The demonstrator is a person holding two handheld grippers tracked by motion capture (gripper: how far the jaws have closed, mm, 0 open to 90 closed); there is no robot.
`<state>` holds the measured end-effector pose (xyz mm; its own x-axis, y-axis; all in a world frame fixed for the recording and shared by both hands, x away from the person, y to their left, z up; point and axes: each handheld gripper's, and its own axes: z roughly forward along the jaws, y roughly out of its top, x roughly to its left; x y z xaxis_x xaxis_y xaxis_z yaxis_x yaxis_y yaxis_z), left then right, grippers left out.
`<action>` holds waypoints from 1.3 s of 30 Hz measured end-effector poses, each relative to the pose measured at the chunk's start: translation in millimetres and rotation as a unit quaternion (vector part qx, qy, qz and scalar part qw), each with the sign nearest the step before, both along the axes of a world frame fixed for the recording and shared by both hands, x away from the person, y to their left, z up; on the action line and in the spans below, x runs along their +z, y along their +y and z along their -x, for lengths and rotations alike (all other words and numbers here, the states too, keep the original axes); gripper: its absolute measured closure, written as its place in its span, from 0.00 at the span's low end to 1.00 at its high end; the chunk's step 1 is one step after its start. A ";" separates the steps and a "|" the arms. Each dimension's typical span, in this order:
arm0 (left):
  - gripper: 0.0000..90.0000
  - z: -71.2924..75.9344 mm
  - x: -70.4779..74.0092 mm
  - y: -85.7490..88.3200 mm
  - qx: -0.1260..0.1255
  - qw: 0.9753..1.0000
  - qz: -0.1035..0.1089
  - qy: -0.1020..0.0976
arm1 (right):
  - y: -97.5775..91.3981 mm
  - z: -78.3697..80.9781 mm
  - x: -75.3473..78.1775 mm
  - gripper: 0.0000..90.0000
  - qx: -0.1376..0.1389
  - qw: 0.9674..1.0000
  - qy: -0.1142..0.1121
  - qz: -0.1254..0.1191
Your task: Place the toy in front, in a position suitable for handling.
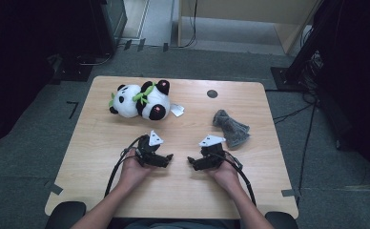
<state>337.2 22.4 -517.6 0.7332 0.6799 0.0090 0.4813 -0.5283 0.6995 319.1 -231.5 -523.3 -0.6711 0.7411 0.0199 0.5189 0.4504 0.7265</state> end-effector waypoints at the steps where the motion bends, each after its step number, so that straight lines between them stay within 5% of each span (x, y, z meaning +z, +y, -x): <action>1: 0.16 -0.3 0.7 0.7 0.001 1.000 0.001 0.001 | 0.2 -0.4 0.5 0.11 -0.001 1.000 0.001 0.002; 9: 0.16 -6.1 9.9 9.4 0.004 1.000 0.017 0.015 | -1.2 -1.3 5.4 0.24 0.007 1.000 0.014 -0.012; 18: 0.22 -11.9 22.3 23.7 0.012 0.999 0.037 0.022 | -4.4 -1.1 17.2 0.30 0.005 1.000 -0.002 -0.021; 24: 0.25 -20.5 28.3 33.5 0.012 0.999 0.038 0.031 | -11.8 -8.3 29.4 0.36 0.014 0.998 0.049 -0.045; 39: 0.29 -36.4 49.1 48.6 -0.008 0.997 0.059 0.052 | -24.5 -5.2 42.1 0.43 -0.002 1.000 0.010 -0.010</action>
